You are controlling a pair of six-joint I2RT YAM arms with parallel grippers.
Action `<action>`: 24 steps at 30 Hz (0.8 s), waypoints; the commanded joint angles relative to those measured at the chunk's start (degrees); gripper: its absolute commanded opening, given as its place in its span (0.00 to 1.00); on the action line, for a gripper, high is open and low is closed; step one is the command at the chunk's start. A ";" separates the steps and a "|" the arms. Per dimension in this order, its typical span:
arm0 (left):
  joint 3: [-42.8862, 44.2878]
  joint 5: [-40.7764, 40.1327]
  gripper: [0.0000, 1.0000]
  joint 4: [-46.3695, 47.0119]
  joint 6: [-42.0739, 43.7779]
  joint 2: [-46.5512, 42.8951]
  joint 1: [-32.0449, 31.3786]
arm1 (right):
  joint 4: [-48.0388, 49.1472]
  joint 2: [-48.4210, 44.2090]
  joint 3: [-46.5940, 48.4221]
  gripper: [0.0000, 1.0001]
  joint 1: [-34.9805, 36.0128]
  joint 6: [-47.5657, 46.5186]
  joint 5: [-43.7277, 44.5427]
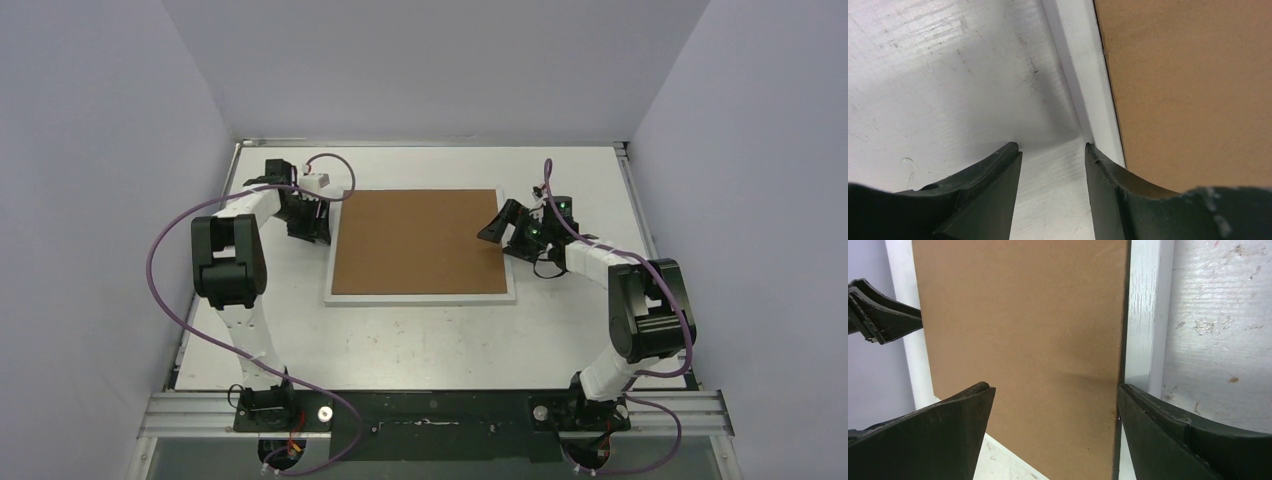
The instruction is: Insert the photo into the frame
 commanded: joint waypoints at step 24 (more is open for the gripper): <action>2.30 11.47 0.48 -9.07 0.70 -4.14 3.74 | -14.87 -7.42 7.60 0.96 2.97 -6.83 14.77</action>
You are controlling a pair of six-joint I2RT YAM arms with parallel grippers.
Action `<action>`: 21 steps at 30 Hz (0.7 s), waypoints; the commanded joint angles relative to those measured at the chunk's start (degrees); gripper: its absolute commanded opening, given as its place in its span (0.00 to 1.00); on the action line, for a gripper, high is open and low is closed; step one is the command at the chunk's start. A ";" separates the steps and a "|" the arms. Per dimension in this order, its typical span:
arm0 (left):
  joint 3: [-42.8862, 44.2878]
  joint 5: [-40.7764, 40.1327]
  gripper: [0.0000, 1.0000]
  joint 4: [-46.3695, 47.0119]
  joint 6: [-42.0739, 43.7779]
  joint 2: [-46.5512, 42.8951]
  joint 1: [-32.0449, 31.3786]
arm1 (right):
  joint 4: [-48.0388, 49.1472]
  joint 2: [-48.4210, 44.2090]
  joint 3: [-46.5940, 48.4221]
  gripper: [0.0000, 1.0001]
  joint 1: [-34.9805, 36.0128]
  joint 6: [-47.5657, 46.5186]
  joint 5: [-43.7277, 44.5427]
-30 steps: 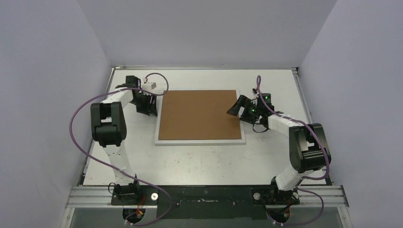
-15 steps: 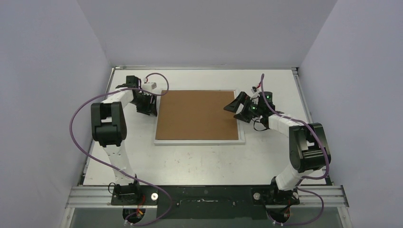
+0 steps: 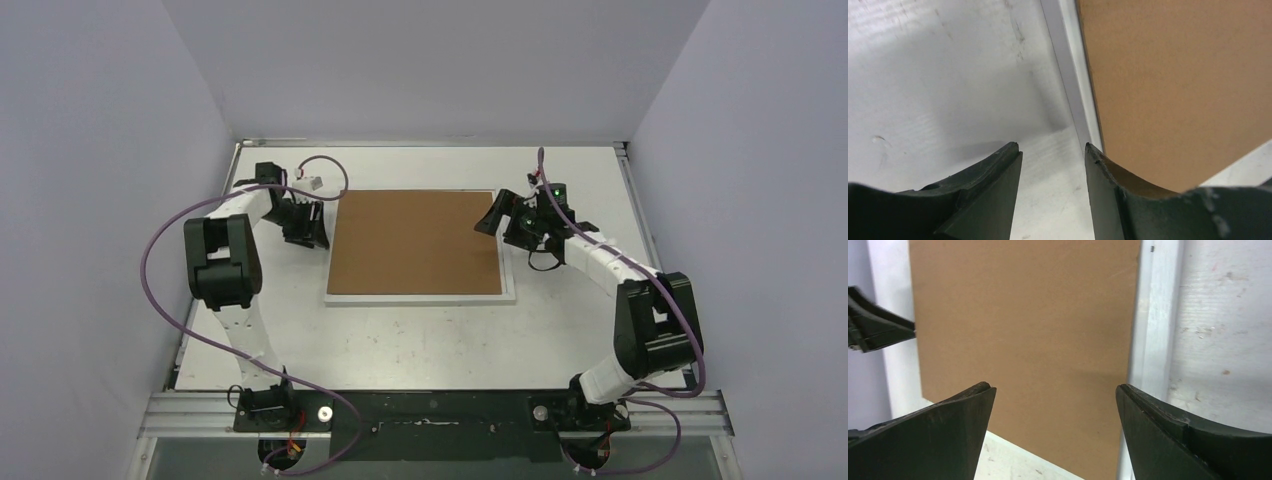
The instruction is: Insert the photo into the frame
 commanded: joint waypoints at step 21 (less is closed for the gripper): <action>-2.94 -1.27 0.47 -2.23 1.67 -11.46 -1.82 | 8.31 0.24 -7.96 0.90 -6.27 0.44 -0.66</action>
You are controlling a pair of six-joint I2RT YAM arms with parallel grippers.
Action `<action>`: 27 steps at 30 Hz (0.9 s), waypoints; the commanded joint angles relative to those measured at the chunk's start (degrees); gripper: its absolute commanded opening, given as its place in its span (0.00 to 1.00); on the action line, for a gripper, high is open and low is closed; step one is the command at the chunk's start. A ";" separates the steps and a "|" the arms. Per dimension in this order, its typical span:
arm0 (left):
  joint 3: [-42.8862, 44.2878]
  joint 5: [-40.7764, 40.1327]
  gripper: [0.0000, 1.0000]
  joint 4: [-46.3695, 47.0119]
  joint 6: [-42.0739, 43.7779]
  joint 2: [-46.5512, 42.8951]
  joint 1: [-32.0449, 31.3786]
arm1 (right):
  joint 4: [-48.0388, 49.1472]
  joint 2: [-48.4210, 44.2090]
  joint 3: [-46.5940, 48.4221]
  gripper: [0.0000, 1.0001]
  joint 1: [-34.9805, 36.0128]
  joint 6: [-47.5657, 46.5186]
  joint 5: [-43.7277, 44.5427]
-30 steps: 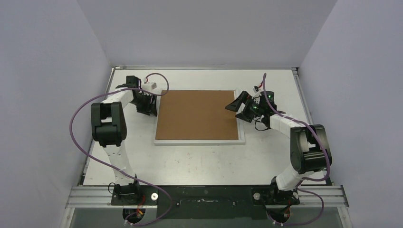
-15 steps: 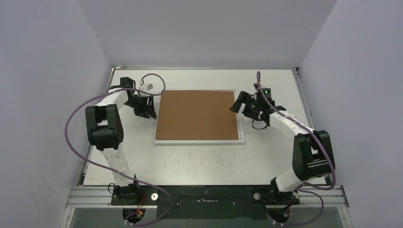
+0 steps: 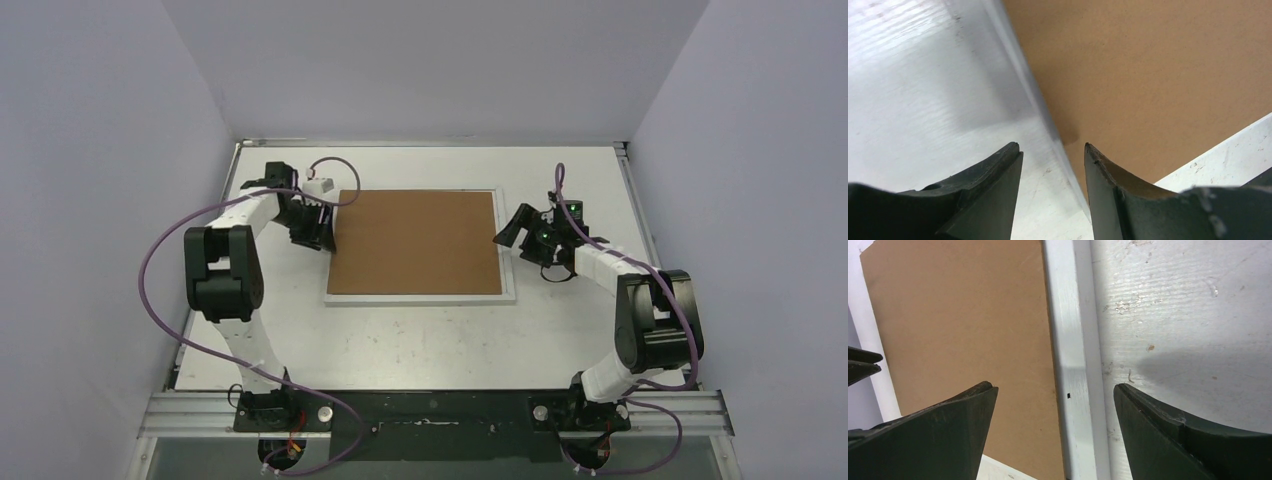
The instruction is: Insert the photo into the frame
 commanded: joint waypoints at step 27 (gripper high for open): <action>-5.28 -9.18 0.46 7.39 2.59 -5.00 -1.04 | 8.48 1.16 -2.78 0.90 -0.84 3.57 -4.78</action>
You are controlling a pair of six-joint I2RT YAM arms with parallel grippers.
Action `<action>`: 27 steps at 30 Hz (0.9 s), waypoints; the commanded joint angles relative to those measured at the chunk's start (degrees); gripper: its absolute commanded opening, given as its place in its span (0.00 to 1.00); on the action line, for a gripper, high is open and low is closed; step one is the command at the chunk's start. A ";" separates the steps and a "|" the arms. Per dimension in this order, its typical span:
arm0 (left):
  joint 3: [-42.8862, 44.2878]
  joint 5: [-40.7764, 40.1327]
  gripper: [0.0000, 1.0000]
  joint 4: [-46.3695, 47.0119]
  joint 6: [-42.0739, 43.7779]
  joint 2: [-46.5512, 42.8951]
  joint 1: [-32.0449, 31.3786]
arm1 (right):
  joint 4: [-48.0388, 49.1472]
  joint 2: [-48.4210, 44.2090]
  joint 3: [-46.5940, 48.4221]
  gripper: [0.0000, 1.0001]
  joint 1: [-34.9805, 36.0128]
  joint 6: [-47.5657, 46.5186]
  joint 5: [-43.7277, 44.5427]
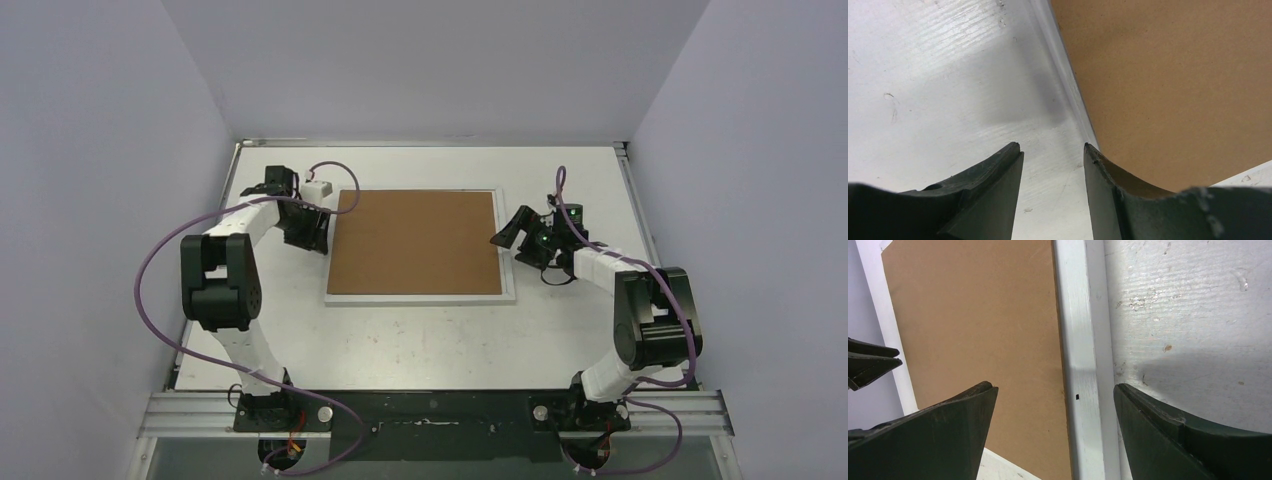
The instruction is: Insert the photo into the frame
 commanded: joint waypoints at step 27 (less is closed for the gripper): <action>0.05 -1.44 0.46 1.96 0.08 -1.63 -1.24 | 4.66 0.79 -1.54 0.90 -0.55 1.53 -1.78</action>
